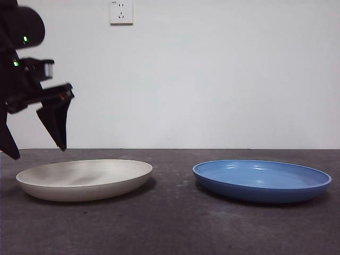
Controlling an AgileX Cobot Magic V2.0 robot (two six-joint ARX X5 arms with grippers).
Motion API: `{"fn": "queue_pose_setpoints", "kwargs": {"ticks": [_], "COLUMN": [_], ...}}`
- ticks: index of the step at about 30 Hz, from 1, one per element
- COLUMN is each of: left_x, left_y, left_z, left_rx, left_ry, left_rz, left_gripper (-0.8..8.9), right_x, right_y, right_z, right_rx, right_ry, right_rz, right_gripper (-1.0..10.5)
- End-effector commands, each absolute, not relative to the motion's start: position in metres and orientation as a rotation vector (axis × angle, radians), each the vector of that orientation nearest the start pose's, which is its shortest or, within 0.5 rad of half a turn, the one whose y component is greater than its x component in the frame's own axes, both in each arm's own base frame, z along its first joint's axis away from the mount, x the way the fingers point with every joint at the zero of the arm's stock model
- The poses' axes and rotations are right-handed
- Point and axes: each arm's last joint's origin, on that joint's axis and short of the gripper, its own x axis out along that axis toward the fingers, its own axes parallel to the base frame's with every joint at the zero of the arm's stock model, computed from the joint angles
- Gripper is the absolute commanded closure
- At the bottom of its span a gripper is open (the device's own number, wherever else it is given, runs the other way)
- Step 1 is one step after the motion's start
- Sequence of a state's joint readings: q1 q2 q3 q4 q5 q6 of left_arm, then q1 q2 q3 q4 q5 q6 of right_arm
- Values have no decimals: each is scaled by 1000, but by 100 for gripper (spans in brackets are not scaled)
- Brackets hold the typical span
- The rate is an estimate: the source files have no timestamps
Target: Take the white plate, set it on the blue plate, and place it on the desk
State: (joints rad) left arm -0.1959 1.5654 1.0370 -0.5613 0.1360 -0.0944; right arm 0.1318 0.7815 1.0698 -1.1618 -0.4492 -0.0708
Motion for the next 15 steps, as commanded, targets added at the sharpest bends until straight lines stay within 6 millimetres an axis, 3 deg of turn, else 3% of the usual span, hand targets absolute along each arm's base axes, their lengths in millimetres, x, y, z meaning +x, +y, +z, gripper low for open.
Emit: {"fn": "queue_pose_setpoints", "kwargs": {"ticks": [1, 9, 15], "left_x": [310, 321, 323], "left_y": [-65, -68, -68], "left_z": [204, 186, 176], "left_rx": [-49, -50, -50], "left_ry": [1100, 1110, 1145], "left_rz": [-250, -248, -243], "left_gripper": [345, 351, 419], "right_x": [109, 109, 109], "right_y": [28, 28, 28], "right_z": [350, 350, 350], "right_rx": [79, 79, 79], "right_ry": [835, 835, 835], "right_rz": [577, 577, 577], "right_gripper": [523, 523, 523]}}
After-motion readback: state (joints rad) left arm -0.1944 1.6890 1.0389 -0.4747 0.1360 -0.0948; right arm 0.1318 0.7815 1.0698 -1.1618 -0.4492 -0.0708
